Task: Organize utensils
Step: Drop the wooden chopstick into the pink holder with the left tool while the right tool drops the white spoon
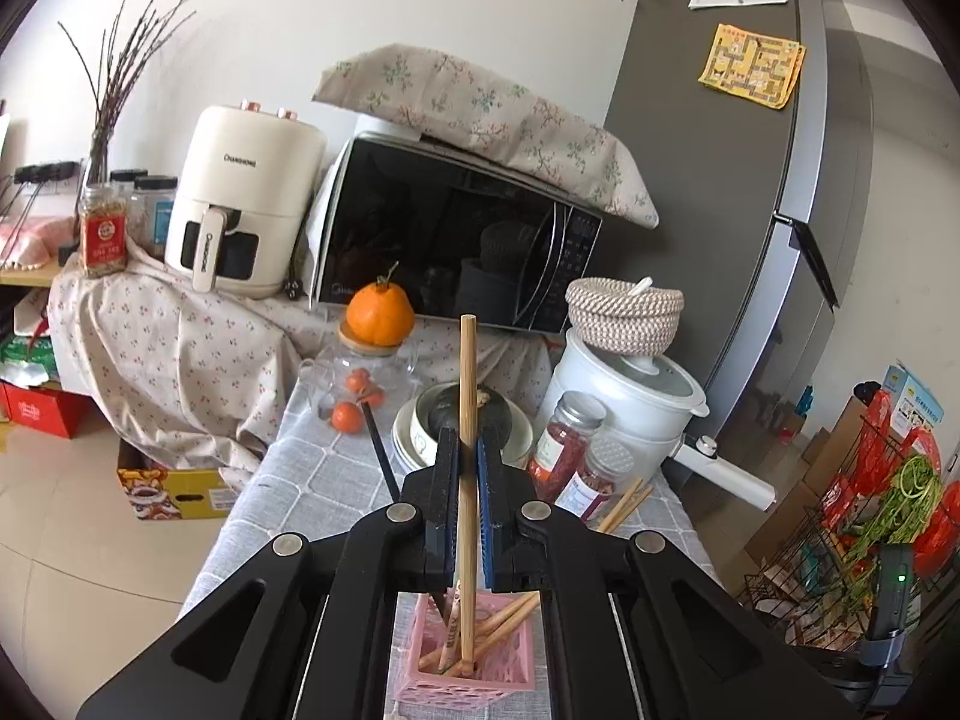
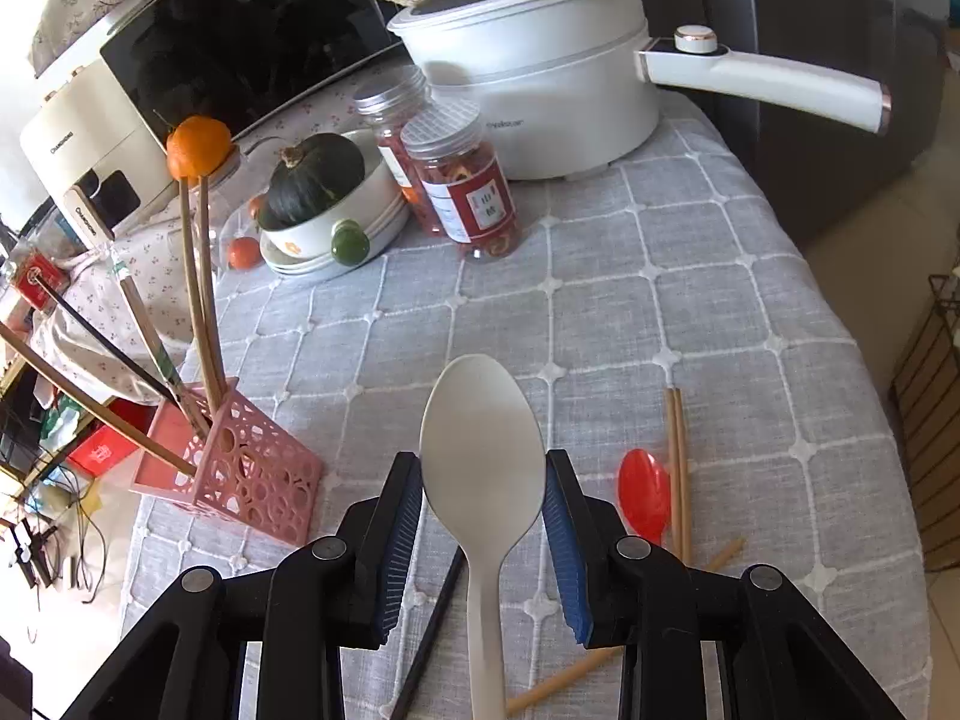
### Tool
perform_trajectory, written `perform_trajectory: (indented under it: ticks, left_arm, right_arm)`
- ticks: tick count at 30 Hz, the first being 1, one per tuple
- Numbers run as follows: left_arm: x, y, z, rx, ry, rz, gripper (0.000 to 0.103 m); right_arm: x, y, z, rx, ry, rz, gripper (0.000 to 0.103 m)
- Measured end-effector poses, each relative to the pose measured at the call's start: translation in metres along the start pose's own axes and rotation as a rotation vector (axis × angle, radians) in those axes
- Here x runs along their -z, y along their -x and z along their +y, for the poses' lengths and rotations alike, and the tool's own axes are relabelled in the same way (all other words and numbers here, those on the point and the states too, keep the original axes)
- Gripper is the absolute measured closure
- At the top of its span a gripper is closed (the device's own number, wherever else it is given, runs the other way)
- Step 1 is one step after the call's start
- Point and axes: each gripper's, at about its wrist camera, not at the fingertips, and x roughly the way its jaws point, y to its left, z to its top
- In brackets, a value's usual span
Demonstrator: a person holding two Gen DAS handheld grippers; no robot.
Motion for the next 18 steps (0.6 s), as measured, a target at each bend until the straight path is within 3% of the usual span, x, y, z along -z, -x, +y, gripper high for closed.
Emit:
perform_trajectory:
  ticks: [14,17,18]
  left_arm:
    - [0.025,-0.058,0.028,0.037,0.094,0.228,0.097]
    - [0.026,-0.062,0.03,0.063,0.096,0.283,0.094]
    - [0.027,-0.063,0.031,0.069,0.093,0.3,0.087]
  right_arm:
    - [-0.005,0.012,0.032,-0.077,0.026,-0.113,0.067]
    - [-0.007,0.015,0.044,-0.096,0.019,-0.151,0.067]
    - [-0.008,0.016,0.049,-0.104,0.014,-0.161,0.067]
